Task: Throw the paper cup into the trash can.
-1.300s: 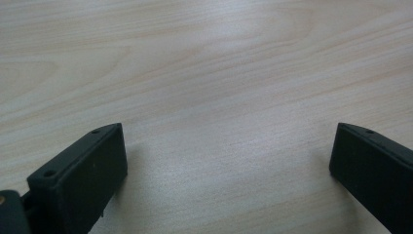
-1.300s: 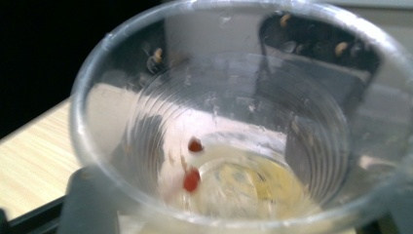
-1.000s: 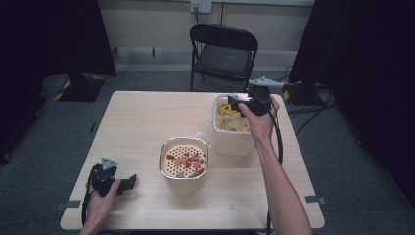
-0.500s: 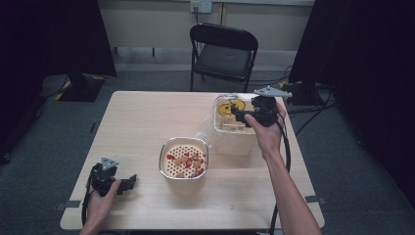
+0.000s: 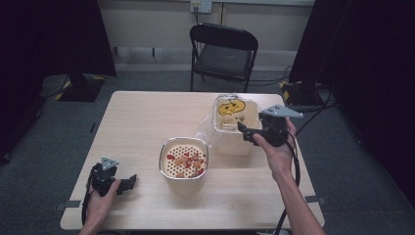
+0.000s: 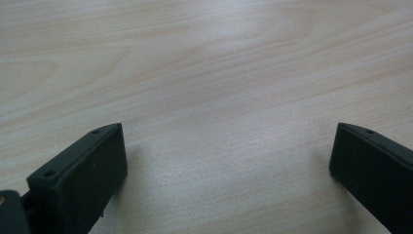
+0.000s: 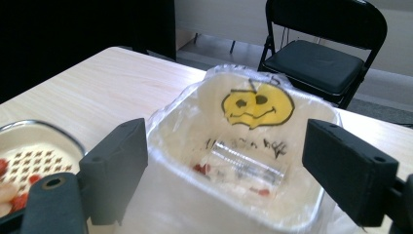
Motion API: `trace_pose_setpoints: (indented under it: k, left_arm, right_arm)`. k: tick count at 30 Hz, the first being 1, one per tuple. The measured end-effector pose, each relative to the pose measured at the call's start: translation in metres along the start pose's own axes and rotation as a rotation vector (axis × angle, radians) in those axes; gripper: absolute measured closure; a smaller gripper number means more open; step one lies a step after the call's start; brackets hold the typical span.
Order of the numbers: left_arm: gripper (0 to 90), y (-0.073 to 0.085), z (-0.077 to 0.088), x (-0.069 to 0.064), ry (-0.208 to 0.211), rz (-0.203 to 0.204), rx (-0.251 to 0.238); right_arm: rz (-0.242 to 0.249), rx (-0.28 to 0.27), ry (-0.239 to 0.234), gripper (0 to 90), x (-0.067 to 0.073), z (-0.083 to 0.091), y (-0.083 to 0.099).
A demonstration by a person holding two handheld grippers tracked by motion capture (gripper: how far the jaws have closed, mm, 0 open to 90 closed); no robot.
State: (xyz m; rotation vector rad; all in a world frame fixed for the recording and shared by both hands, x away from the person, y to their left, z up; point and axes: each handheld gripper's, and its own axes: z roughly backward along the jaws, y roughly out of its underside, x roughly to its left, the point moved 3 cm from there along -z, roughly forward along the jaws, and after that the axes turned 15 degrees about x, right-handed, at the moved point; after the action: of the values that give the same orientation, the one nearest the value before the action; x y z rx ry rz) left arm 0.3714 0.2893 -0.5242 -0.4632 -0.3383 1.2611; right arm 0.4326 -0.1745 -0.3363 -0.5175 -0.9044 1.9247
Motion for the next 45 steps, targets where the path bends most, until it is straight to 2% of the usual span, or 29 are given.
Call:
trace_pose_setpoints:
  k: [7, 11, 16, 24, 34, 38, 45]
  left_arm:
    - [0.0, 0.000, 0.000, 0.000, 0.001, -0.001, 0.003]
    - [0.0, 0.000, 0.000, 0.000, 0.003, -0.001, 0.000]
    - [0.0, 0.000, 0.000, 0.000, 0.003, -0.001, 0.000]
    - [0.0, 0.000, 0.000, 0.000, 0.003, -0.001, 0.000]
    - [0.0, 0.000, 0.000, 0.000, 0.003, -0.004, 0.000]
    - [0.0, 0.000, 0.000, 0.000, 0.003, -0.003, 0.000]
    - [0.0, 0.000, 0.000, 0.000, 0.003, -0.003, 0.000]
  right_arm:
    - [0.011, 0.012, -0.012, 15.1, 0.009, 0.011, 0.027]
    - [0.007, 0.036, -0.022, 14.8, 0.012, 0.009, 0.046]
    - [-0.007, 0.041, -0.047, 14.4, 0.017, 0.010, 0.065]
    - [-0.007, 0.081, -0.054, 14.5, 0.024, 0.005, 0.095]
    - [-0.048, 0.139, -0.035, 14.5, 0.016, -0.009, 0.135]
    - [-0.069, 0.175, -0.033, 14.6, 0.011, -0.016, 0.150]
    - [-0.090, 0.239, -0.001, 14.5, -0.002, -0.030, 0.172]
